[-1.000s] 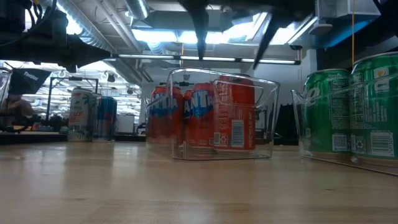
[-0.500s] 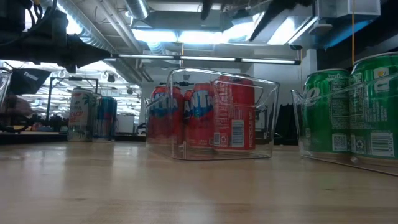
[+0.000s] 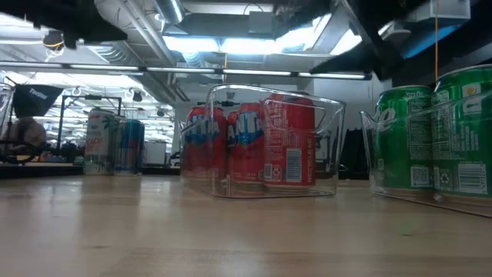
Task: Sort soda cans
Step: Put the bottom blue soda can into the left transparent bin
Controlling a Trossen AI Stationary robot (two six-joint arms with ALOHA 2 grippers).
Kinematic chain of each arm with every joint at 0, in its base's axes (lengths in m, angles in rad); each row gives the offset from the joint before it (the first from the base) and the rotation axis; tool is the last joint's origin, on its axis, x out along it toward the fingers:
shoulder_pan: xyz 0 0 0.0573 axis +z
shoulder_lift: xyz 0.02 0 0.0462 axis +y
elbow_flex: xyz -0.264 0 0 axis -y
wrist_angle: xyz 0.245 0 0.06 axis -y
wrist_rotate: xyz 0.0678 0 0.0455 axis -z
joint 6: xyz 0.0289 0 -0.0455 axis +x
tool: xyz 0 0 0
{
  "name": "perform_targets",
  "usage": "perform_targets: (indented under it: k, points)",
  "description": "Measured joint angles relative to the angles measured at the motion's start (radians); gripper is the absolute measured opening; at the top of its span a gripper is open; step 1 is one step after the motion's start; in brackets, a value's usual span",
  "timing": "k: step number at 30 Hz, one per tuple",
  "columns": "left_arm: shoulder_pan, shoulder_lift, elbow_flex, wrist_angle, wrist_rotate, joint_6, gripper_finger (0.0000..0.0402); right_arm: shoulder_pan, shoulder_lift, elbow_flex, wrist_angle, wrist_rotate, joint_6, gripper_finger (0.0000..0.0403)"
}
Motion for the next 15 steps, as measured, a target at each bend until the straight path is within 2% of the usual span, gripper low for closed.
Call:
perform_targets:
  k: [2,6,10,15]
  points:
    - [0.000,0.063,0.093,-0.094,-0.044,-0.036,0.0000,-0.006,-0.033,-0.084,0.109,-0.011,-0.019,0.0376]
    - [0.000,0.185,0.249,-0.158,-0.091,-0.054,0.0000,-0.003,-0.085,-0.157,0.231,-0.023,-0.051,0.0376]
    - [0.022,0.306,0.411,-0.292,-0.120,-0.077,0.0000,-0.003,-0.110,-0.161,0.232,-0.052,-0.048,0.0376]
    - [0.102,0.462,0.631,-0.528,-0.122,-0.147,0.0000,-0.003,-0.097,-0.162,0.237,-0.057,-0.027,0.0376]
